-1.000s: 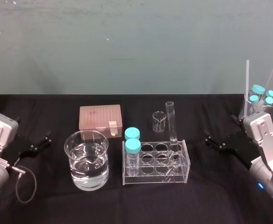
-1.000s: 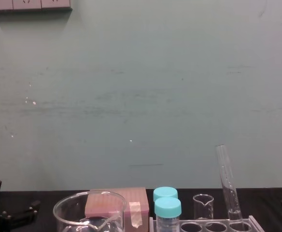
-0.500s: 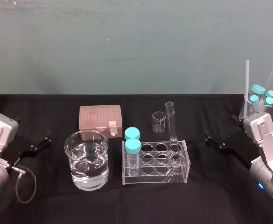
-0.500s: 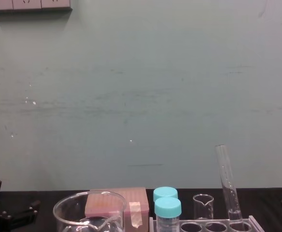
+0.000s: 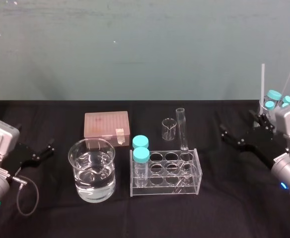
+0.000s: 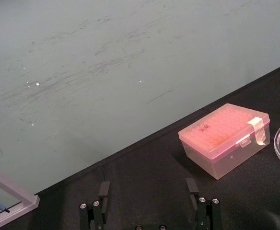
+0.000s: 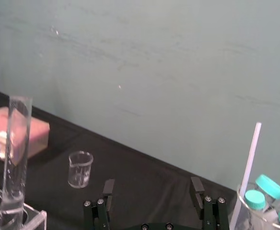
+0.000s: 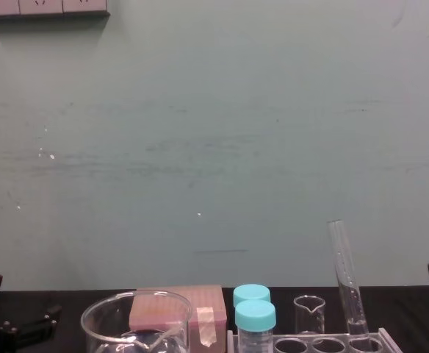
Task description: Hold the test tube with one hand and immerse one end into the beaker, then return it to the test tube rack.
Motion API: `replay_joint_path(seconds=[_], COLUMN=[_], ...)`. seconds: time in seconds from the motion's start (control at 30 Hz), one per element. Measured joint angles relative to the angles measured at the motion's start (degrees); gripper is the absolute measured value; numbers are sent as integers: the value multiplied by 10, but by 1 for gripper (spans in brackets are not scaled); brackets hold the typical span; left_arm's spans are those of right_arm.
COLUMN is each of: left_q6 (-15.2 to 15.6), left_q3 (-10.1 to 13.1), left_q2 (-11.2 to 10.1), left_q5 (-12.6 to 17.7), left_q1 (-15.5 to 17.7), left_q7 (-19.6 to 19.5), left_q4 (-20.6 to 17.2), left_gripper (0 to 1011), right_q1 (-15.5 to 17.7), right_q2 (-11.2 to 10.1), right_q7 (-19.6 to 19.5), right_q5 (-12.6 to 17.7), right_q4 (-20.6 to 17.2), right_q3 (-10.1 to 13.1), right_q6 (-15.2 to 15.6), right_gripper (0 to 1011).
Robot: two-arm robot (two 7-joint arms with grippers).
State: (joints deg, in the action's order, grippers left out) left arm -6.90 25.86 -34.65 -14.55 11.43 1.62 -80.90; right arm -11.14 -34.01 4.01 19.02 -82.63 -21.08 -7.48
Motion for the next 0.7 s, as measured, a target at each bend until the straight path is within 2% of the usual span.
replay_joint_path(seconds=[0.37,0.7], left_q6=[0,0], left_q3=[0,0], left_q2=[0,0], left_q5=[0,0], left_q1=[0,0], left_q7=[0,0], left_q4=[0,0], left_gripper=[1000,1000], right_q1=[16,18], right_q2=[-5,-12], right_q7=[48,112], right_q5=[29,37], right_q4=[-43,-69], right_q3=[26,26], right_q6=[-1,-4], right_gripper=[1002,1002])
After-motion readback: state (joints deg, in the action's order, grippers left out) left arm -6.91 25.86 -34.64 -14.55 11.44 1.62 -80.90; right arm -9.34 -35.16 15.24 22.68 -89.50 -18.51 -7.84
